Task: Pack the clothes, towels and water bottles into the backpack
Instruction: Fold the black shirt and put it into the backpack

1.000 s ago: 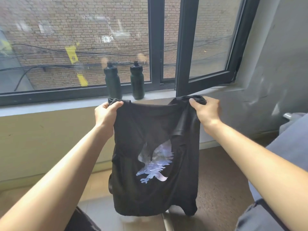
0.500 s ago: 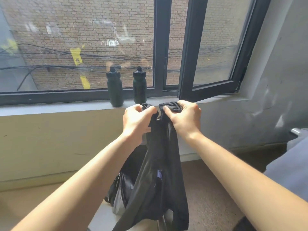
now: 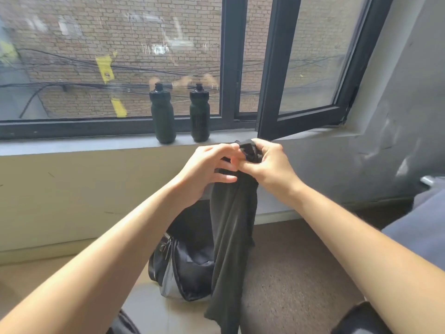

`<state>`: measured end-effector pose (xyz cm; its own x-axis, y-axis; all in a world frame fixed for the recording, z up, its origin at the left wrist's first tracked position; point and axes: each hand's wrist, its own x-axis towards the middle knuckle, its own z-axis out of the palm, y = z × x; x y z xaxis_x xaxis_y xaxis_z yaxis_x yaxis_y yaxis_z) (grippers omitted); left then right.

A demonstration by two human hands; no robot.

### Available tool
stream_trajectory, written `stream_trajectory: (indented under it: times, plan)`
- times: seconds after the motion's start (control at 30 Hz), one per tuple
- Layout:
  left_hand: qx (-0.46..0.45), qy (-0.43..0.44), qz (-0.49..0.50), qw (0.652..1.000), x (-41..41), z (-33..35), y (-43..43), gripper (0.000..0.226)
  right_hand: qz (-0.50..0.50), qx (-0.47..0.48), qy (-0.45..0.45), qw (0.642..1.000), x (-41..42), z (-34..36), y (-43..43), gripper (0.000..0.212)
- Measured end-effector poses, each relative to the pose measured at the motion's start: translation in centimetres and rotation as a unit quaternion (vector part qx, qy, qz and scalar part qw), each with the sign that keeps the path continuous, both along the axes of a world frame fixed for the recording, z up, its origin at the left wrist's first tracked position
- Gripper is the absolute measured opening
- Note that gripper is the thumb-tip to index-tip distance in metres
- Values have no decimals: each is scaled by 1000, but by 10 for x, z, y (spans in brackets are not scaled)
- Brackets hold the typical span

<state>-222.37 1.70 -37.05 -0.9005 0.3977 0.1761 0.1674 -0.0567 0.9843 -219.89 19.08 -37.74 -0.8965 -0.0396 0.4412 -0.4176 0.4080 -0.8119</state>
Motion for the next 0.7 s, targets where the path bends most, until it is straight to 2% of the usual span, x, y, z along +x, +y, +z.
stream_trajectory:
  times: [0.1, 0.17, 0.23, 0.33, 0.37, 0.43, 0.5, 0.63, 0.7]
  plan:
    - [38, 45, 92, 994, -12, -8, -13, 21, 20, -136, -46, 989, -8, -2, 14, 16]
    - [24, 26, 146, 989, -25, -22, -23, 21, 37, -205, -104, 973, -13, -5, 24, 18]
    - [-56, -38, 93, 993, -37, -45, -32, 53, 57, -244, -149, 956, -15, -8, 31, 21]
    - [-137, -161, -75, 975, -46, -75, -38, 95, 90, -281, -188, 937, -14, -9, 38, 29]
    - [-138, -174, -110, 969, -46, -80, -36, 98, 98, -286, -194, 933, -14, -9, 40, 31]
    - [-118, -144, -127, 974, -42, -79, -24, 70, 106, -276, -197, 935, -15, -11, 41, 31]
    - [-57, -117, -86, 988, -39, -71, -13, 39, 109, -259, -196, 939, -16, -15, 44, 28]
    - [58, -115, -2, 992, -43, -60, -5, 33, 78, -206, -191, 957, -16, -22, 49, 16]
    - [95, -100, 44, 990, -44, -53, -5, 28, 63, -152, -186, 969, -14, -24, 49, 17]
